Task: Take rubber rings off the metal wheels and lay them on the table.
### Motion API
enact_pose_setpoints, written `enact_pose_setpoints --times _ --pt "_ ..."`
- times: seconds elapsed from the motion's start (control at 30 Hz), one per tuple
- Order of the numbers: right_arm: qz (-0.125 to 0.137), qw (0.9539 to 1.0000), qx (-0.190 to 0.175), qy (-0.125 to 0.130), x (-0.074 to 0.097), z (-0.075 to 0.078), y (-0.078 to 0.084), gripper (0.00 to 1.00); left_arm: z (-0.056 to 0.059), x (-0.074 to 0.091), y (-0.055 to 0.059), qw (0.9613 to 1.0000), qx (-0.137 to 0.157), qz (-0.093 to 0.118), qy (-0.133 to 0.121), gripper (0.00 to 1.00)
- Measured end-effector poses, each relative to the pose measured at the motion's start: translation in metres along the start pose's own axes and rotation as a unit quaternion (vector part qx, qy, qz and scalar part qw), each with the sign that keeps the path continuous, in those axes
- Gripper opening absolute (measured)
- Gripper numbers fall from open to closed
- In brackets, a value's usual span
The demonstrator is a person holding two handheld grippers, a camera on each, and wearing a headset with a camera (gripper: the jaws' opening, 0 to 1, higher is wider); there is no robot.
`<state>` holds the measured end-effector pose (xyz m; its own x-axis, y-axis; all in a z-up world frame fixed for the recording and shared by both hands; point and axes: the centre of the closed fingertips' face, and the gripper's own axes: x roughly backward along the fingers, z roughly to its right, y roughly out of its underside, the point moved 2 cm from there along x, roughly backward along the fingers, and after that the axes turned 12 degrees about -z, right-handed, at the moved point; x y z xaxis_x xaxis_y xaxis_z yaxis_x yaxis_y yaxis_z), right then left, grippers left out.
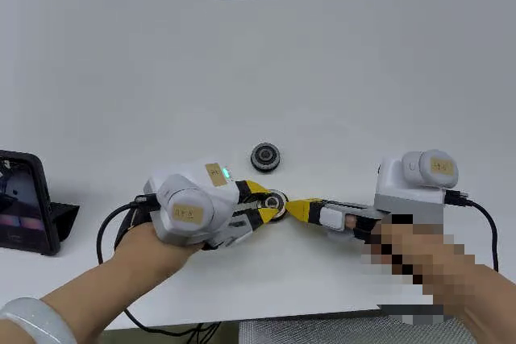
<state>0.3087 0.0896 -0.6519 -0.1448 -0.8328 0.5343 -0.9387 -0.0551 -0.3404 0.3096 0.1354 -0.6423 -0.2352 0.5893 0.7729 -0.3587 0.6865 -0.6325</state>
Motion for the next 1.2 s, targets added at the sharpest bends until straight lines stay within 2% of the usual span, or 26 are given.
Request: enact_pose_setpoints --times 0.3,0.73,0.9,0.97,1.0,1.07,1.2 --pt "-0.004 0.9997 0.02 0.009 0.0 -0.001 -0.001 0.02 0.0 0.0 0.0 1.0 0.0 -0.001 0.0 0.13" --pt "-0.002 0.9996 0.026 0.003 -0.002 -0.009 -0.002 0.01 0.0 0.0 0.0 1.0 0.0 0.0 0.0 0.13" --pt "0.003 0.9996 0.027 -0.009 -0.004 -0.015 -0.005 0.01 0.0 0.0 -0.001 1.0 -0.001 0.0 0.0 0.13" --pt "0.0 0.9994 0.028 -0.022 -0.006 -0.021 -0.005 0.01 0.0 0.0 0.0 1.0 -0.001 0.0 0.0 0.13" --pt "0.007 0.9988 0.033 -0.034 -0.007 -0.027 -0.008 0.01 0.0 0.0 0.0 1.0 -0.001 0.0 0.0 0.13" --pt "0.007 0.999 0.04 -0.02 -0.007 -0.027 -0.01 0.01 0.0 0.0 0.0 1.0 -0.001 0.0 0.0 0.13" --pt "0.005 0.9993 0.034 -0.016 -0.008 -0.023 -0.01 0.02 0.0 0.0 0.0 1.0 -0.001 0.0 -0.001 0.13"
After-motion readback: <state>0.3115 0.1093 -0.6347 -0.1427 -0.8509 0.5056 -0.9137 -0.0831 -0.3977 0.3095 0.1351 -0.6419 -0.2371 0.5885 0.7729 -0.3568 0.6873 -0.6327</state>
